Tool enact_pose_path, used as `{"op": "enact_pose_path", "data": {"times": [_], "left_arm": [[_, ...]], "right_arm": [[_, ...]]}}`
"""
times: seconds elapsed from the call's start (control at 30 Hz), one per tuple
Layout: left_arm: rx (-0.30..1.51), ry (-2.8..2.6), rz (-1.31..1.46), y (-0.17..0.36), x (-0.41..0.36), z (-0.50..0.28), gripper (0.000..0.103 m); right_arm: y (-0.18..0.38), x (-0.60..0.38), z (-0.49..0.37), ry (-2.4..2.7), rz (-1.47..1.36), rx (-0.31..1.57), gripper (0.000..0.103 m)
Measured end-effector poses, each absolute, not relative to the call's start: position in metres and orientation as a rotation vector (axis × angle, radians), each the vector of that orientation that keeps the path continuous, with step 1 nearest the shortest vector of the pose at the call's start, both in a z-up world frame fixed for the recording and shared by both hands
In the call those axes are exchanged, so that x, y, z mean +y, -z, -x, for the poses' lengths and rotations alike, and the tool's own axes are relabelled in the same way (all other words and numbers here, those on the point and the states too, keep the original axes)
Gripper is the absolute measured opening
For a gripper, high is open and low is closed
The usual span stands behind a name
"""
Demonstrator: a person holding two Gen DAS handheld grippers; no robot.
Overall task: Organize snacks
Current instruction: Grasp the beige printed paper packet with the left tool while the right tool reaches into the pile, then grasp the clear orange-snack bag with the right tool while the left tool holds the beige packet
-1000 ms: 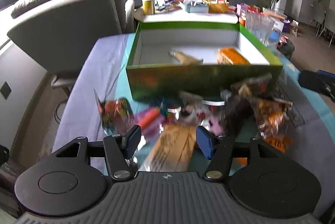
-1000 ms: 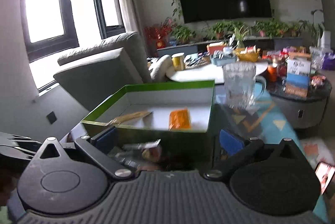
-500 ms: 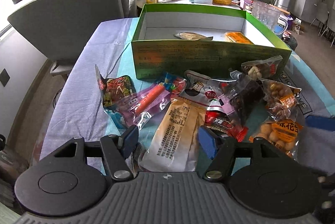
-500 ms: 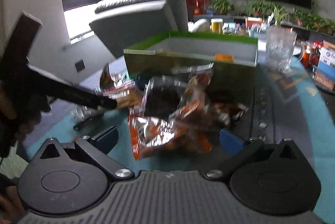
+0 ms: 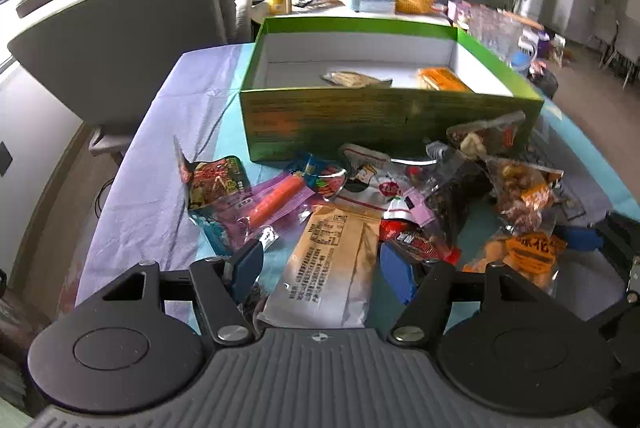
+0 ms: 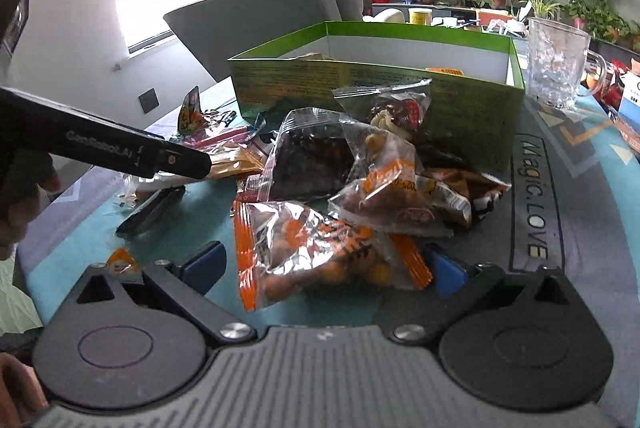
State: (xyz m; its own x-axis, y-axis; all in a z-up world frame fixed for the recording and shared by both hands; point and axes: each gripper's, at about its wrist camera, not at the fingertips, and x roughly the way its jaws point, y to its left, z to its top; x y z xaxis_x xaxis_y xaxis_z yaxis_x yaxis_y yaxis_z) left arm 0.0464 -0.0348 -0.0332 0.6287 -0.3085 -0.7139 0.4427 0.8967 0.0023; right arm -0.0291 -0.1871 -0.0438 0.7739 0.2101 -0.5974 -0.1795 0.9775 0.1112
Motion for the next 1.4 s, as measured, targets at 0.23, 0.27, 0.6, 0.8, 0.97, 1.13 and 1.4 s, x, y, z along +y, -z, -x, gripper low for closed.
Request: {"op": "enact_pose_path", "data": {"times": [0.23, 0.27, 0.6, 0.8, 0.97, 1.13, 1.4], "left_arm": [[0.774, 0.451, -0.232, 0.042, -0.041, -0.045, 0.060], [0.769, 0.465, -0.225, 0.042, -0.040, -0.045, 0.049], [0.728, 0.499, -0.158, 0.023, -0.033, -0.037, 0.043], [0.681, 0.504, -0.137, 0.007, -0.032, -0.029, 0.043], [0.647, 0.509, -0.126, -0.004, -0.033, -0.025, 0.043], [0.620, 0.514, -0.121, -0.014, -0.034, -0.023, 0.043], [0.581, 0.515, -0.121, -0.028, -0.043, -0.029, 0.043]], "right_arm": [[0.046, -0.180, 0.031, -0.202, 0.013, 0.655, 0.103], [0.046, -0.180, 0.032, -0.197, 0.014, 0.653, 0.103], [0.037, -0.182, 0.043, -0.198, -0.006, 0.626, 0.088], [0.024, -0.182, 0.056, -0.238, -0.014, 0.602, 0.087], [0.016, -0.186, 0.066, -0.248, -0.021, 0.574, 0.080], [0.014, -0.196, 0.066, -0.233, -0.068, 0.566, 0.076], [-0.006, -0.210, 0.062, -0.233, -0.104, 0.479, 0.063]]}}
